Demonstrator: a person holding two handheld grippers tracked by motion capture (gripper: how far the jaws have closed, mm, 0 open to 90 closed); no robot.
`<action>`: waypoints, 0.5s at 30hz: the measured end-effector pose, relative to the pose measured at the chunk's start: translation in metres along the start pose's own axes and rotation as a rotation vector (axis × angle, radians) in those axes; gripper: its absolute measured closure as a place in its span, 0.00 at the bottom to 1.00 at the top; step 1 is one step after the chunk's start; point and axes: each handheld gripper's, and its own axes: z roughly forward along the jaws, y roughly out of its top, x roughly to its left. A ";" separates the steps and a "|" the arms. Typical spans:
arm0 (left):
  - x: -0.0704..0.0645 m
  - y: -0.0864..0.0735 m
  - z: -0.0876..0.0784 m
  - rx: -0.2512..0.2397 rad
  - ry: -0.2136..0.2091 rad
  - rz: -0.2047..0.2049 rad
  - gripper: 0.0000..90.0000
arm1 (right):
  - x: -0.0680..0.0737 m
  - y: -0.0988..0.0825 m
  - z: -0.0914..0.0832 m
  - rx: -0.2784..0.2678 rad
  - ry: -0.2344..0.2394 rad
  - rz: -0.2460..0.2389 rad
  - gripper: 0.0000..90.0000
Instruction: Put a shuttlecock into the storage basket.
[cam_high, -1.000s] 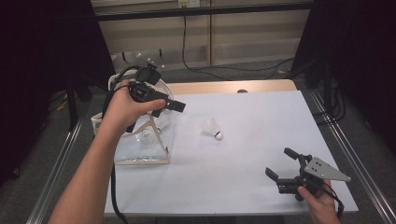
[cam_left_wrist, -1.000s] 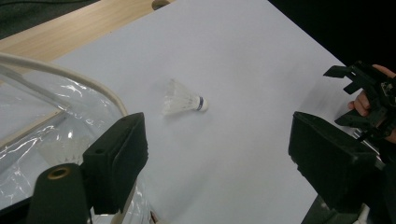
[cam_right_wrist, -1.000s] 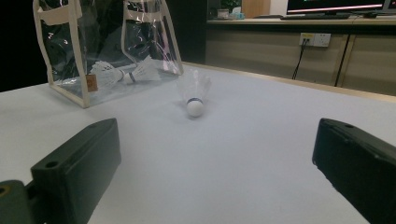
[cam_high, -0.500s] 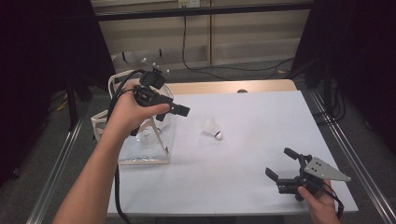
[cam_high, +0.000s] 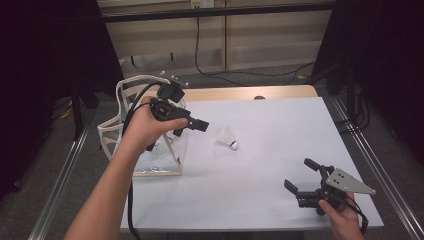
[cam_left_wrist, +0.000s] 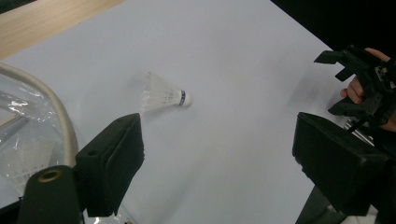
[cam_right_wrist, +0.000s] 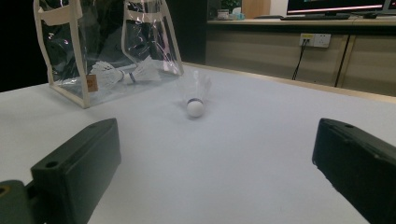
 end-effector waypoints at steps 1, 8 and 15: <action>0.000 -0.001 0.001 0.003 -0.006 0.000 0.18 | 0.000 0.000 0.000 0.000 0.000 -0.001 0.01; -0.003 -0.004 0.010 0.002 -0.013 -0.001 0.16 | 0.000 0.000 0.000 0.001 0.000 -0.003 0.01; -0.005 -0.009 0.021 0.008 -0.018 0.002 0.14 | 0.000 0.000 0.000 0.001 0.001 0.000 0.01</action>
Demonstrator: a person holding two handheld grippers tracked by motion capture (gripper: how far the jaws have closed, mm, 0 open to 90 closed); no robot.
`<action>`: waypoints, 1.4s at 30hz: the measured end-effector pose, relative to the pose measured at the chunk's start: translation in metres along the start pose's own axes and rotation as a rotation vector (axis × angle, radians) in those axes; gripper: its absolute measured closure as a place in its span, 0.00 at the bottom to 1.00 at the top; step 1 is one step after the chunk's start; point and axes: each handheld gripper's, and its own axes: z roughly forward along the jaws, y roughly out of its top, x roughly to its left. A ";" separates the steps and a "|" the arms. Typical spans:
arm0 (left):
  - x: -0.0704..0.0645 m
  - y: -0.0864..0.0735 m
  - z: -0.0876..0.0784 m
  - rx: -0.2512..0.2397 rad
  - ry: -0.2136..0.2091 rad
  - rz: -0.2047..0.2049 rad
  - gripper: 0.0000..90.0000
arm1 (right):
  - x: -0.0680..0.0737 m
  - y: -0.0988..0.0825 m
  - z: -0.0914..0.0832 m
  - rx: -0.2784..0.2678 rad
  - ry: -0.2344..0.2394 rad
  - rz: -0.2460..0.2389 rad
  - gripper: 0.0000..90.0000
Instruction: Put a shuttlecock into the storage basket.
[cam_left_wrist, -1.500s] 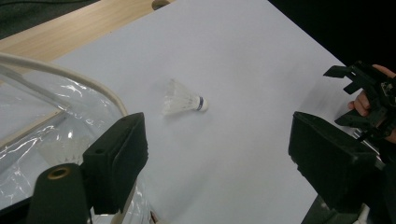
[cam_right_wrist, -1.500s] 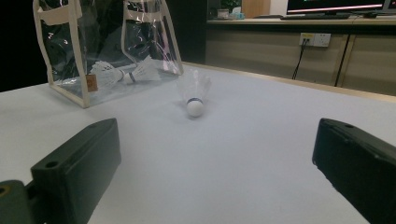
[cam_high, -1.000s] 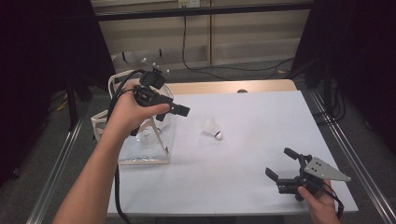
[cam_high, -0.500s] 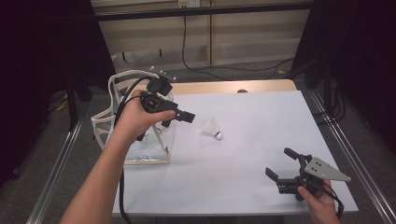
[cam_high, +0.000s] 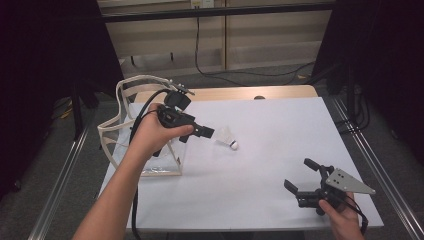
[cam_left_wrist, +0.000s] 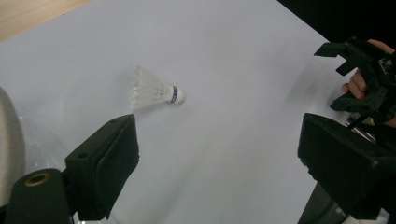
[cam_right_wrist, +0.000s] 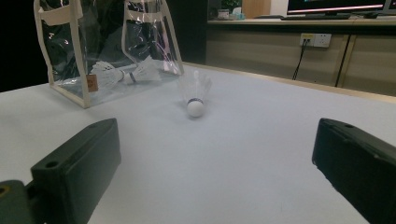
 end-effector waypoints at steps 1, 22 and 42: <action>0.000 -0.001 0.001 0.004 -0.002 0.002 0.14 | 0.000 0.000 0.000 0.001 -0.001 0.000 0.01; -0.001 -0.013 0.025 0.013 -0.009 0.011 0.13 | 0.000 0.000 0.000 0.002 -0.001 0.000 0.01; -0.003 -0.020 0.042 0.018 -0.005 0.021 0.13 | 0.000 0.000 0.001 0.001 -0.001 -0.004 0.01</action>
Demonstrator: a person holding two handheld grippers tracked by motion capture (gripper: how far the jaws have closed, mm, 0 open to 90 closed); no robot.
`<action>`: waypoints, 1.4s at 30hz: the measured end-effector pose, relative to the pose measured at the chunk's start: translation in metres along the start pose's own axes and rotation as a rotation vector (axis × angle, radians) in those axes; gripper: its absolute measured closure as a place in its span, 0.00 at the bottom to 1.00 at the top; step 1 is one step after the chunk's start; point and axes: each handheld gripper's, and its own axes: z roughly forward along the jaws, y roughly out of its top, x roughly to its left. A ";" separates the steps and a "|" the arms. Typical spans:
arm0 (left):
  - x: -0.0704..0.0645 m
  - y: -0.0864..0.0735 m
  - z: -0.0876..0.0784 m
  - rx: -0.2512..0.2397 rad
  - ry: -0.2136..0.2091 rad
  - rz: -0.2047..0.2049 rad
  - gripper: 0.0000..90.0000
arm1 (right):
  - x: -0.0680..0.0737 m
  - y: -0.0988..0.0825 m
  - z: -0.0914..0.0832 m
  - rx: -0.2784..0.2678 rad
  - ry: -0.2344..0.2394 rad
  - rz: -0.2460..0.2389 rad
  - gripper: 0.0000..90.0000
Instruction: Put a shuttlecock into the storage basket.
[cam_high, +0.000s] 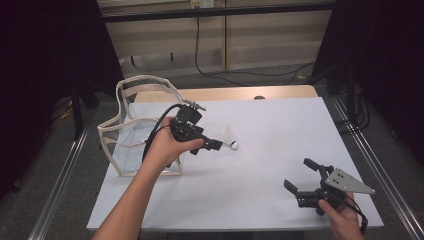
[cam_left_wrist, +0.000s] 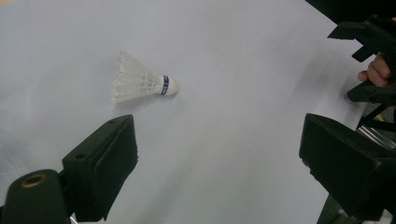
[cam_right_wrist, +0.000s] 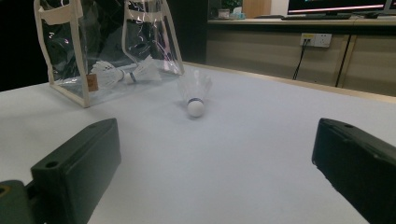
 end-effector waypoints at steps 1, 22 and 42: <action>0.000 -0.001 0.001 -0.002 0.002 -0.006 0.13 | 0.000 0.000 0.000 -0.002 0.000 -0.002 0.01; 0.000 -0.011 0.023 0.011 0.039 0.001 0.13 | 0.000 0.000 0.000 -0.003 0.001 -0.003 0.01; 0.002 -0.021 0.044 0.025 0.054 0.006 0.13 | 0.000 0.000 0.000 -0.003 0.001 -0.002 0.01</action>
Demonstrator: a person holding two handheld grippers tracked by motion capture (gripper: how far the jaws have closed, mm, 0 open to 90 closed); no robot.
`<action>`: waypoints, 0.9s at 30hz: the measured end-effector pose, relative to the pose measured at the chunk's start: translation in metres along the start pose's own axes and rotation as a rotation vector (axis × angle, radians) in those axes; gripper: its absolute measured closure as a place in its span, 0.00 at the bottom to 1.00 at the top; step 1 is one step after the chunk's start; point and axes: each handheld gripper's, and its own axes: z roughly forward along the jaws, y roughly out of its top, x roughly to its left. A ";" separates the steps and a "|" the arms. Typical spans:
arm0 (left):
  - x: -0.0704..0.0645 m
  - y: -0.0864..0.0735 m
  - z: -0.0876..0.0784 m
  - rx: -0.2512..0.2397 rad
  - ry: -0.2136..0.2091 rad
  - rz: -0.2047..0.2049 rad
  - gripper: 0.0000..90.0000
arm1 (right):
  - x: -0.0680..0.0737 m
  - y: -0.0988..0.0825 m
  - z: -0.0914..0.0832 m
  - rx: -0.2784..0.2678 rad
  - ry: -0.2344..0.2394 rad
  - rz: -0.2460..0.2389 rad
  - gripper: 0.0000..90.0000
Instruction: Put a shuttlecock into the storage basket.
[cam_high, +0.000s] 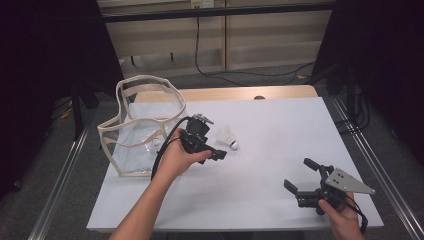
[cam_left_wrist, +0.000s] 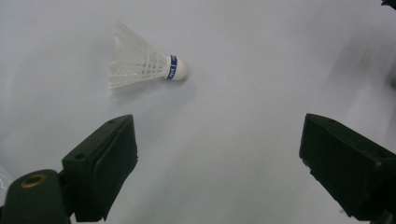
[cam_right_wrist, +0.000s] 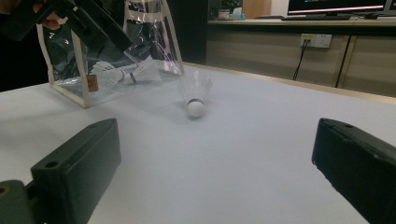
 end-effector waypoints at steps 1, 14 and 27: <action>0.000 -0.001 0.001 -0.003 0.005 -0.003 0.13 | 0.000 0.000 0.000 0.000 0.000 0.000 0.01; 0.001 -0.005 0.015 0.013 0.014 0.007 0.13 | 0.000 0.000 0.000 0.000 0.000 -0.002 0.01; 0.004 -0.009 0.029 0.024 0.034 -0.002 0.13 | 0.000 0.000 0.000 0.000 0.002 -0.001 0.01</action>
